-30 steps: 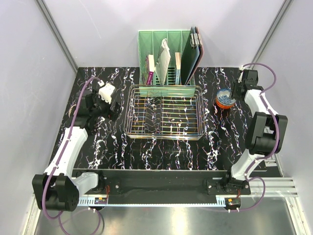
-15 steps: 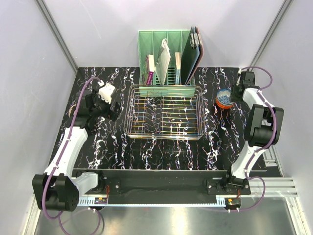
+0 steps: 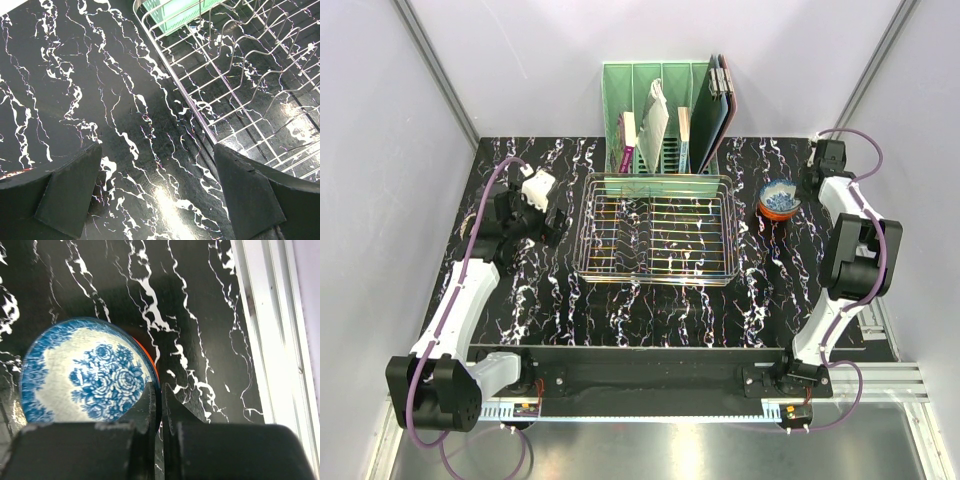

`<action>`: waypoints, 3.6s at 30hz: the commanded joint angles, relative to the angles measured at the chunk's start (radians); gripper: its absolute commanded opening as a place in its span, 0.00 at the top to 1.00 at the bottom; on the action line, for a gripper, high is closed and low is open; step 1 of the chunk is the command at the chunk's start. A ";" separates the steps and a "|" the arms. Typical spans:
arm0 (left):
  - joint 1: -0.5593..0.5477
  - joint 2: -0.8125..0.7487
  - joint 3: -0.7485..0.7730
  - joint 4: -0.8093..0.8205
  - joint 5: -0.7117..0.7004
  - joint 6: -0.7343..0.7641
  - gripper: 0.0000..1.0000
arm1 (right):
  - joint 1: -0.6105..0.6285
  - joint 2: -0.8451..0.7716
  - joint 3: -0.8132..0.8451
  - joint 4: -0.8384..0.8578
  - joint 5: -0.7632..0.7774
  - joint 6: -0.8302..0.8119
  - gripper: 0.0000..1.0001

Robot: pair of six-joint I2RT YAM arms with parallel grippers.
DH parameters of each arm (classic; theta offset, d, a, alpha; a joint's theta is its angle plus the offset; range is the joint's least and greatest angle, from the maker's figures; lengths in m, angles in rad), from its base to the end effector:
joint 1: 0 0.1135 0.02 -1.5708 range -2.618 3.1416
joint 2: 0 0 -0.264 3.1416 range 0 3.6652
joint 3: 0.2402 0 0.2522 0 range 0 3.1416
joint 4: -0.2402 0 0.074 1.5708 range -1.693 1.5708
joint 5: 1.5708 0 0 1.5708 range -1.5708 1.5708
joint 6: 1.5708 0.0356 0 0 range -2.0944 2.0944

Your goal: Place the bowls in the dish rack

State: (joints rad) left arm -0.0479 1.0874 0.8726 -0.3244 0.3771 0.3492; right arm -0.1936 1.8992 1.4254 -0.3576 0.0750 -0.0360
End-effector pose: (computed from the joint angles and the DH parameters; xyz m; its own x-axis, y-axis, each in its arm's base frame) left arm 0.2404 -0.0247 0.2987 -0.3587 0.3357 -0.8710 0.5139 0.8500 0.1160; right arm 0.4158 -0.0842 0.2241 -0.7333 0.1072 -0.6714 0.2152 0.9733 -0.0796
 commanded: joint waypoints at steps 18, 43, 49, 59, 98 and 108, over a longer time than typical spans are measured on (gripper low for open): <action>-0.006 -0.006 0.078 -0.019 0.082 -0.044 0.01 | -0.001 -0.215 0.033 -0.007 -0.030 -0.025 1.00; -0.128 0.192 0.324 -0.128 0.252 -0.131 0.01 | 0.296 -0.621 -0.082 -0.145 -0.239 -0.166 1.00; -0.196 0.198 0.411 -0.142 0.178 -0.148 0.01 | 0.420 -0.560 -0.054 -0.165 -0.202 -0.154 1.00; -0.354 0.298 0.503 -0.162 0.049 -0.148 0.01 | 0.631 -0.413 0.053 -0.196 -0.110 -0.174 1.00; -0.472 0.545 0.643 -0.205 0.003 -0.168 0.21 | 0.821 -0.361 0.178 -0.218 -0.103 -0.128 1.00; -0.472 0.569 0.651 -0.205 0.017 -0.168 0.44 | 0.826 -0.362 0.187 -0.218 -0.118 -0.114 1.00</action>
State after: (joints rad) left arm -0.5163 1.6562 1.4776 -0.5442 0.3805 0.1825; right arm 0.6178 1.5990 1.5452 -0.6193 -0.0200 -0.1730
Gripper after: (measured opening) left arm 0.603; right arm 0.022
